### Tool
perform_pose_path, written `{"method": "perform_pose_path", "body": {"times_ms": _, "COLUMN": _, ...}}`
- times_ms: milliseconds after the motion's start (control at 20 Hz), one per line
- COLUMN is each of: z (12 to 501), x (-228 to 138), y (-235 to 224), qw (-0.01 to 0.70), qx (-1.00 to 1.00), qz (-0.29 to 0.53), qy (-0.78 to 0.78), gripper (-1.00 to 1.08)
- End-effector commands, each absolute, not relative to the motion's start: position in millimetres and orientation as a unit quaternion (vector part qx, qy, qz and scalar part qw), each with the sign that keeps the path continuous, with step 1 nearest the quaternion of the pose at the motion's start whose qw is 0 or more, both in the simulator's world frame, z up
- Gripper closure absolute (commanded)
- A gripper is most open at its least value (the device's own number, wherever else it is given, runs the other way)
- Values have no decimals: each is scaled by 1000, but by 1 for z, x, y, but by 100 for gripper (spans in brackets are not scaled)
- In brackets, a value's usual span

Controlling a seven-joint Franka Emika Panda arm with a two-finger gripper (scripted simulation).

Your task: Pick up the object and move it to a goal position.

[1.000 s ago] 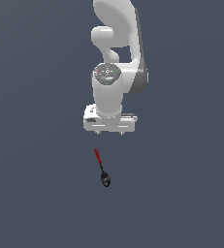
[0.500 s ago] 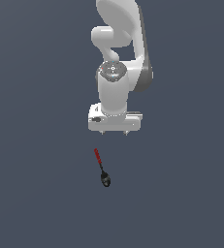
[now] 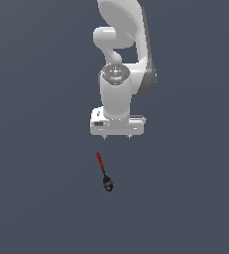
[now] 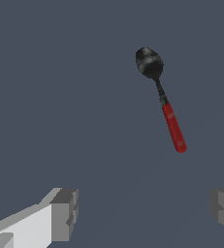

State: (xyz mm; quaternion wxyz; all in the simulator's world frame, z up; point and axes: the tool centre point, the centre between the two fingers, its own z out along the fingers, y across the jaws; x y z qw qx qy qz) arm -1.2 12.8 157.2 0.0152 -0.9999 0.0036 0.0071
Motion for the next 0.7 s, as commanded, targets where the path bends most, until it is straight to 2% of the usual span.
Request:
{"method": "perform_pose_path", "body": {"times_ms": 0, "z": 154, "x": 3, "y": 10, "qw": 14, "qx": -1000, "qz": 7, "qy": -5, "gripper": -92}}
{"method": "perform_pose_path", "body": {"times_ms": 650, "z": 112, "x": 49, "y": -19, "qw": 6, "qx": -994, "qz": 3, "qy": -112, "gripper": -92}}
